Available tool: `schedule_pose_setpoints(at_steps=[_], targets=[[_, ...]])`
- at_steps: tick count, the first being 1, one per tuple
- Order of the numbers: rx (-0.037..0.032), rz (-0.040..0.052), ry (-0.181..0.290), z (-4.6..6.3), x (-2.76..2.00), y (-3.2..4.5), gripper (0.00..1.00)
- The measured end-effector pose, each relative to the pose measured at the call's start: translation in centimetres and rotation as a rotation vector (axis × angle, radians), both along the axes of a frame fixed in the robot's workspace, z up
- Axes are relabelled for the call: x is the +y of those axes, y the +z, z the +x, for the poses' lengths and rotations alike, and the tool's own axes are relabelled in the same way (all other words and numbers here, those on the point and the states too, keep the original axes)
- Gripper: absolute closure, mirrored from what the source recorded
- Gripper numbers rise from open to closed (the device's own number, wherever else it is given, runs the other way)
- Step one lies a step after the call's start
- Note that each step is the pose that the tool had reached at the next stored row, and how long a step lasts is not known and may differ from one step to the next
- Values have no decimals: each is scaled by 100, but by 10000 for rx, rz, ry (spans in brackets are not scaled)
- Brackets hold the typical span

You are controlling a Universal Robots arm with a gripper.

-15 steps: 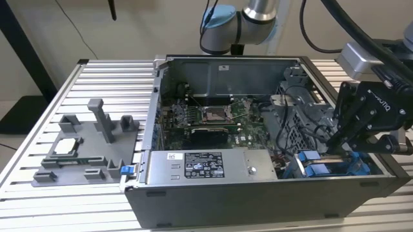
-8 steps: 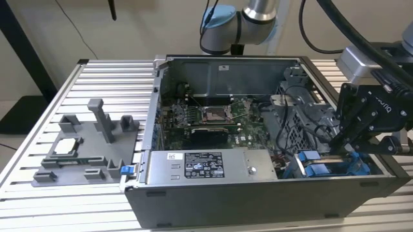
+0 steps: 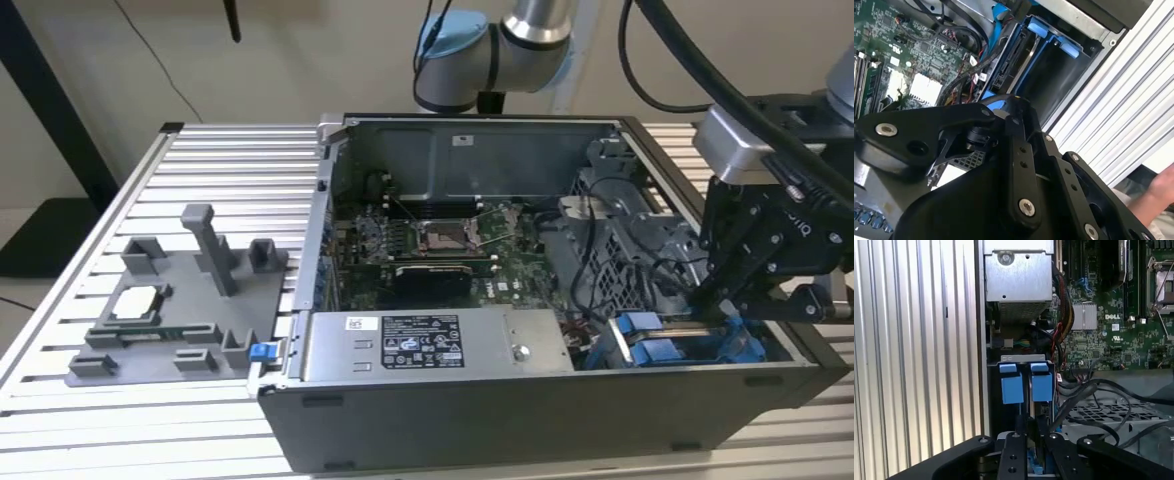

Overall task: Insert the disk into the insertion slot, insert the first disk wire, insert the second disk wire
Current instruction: 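Insert the first disk wire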

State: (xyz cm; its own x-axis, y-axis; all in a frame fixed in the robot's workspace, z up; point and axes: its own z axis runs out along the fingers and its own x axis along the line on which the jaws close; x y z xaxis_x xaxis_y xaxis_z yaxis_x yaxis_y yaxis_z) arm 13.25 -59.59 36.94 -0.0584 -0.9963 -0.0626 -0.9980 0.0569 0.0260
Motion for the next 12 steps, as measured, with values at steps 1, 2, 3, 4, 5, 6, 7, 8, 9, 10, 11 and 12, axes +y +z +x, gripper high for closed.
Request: schedule_pose_setpoints(at_steps=[1,2,3,4,5,6,7,8,9,10,11,12], targets=[[-41,-2,1,7,0,-4,100],[-71,-2,1,19,0,-9,100],[-104,-3,0,32,0,-13,100],[-140,-1,-1,47,1,-19,100],[-174,1,0,62,3,-25,100],[-210,0,0,81,6,-30,100],[-236,-1,0,97,11,-34,100],[-247,0,0,115,23,-39,100],[-256,-1,0,131,36,-44,100],[-263,0,0,146,50,-50,100],[-267,-1,0,158,68,-57,100],[-267,-1,0,168,96,-67,100]])
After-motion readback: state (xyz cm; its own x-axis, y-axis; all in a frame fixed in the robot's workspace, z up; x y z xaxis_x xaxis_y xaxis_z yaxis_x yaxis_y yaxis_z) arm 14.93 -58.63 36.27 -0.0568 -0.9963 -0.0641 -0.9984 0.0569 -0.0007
